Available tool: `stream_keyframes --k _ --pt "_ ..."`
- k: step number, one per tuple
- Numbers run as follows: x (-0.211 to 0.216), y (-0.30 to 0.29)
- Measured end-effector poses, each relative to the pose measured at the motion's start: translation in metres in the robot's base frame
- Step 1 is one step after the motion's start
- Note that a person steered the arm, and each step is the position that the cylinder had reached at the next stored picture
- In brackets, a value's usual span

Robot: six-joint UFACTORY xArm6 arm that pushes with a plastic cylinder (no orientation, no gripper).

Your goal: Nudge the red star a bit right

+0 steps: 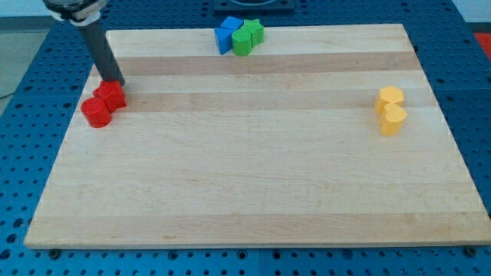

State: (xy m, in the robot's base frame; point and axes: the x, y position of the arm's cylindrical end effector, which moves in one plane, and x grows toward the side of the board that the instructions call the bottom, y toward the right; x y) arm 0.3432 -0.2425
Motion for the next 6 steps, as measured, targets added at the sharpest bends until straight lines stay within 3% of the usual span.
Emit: stream_keyframes --k 1,3,5,6 --pt "0.000 -0.055" --pt "0.016 -0.051" --pt "0.020 0.111" --pt "0.020 0.116"
